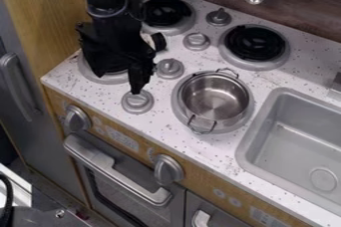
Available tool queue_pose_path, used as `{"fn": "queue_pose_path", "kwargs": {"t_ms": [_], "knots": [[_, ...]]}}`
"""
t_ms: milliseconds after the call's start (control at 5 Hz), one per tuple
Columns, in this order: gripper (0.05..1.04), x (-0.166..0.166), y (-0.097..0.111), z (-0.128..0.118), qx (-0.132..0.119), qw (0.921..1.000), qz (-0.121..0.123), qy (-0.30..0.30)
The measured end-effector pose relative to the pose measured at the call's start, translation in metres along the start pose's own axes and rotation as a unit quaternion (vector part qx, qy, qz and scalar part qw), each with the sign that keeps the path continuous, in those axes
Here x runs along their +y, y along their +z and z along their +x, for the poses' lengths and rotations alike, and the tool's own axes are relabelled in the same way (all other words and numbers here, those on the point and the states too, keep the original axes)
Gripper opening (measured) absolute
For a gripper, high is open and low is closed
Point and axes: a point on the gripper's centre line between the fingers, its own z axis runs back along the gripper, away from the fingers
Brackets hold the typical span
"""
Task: Moved the silver pot to the top right banner
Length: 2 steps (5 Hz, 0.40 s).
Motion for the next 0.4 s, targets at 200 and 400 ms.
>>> {"fn": "queue_pose_path", "kwargs": {"t_ms": [200,400], "knots": [[0.998,-0.002,-0.005,-0.003,0.010,0.9999,-0.003,-0.001],[0.998,-0.036,-0.002,0.005,0.001,0.9998,-0.020,-0.007]]}}
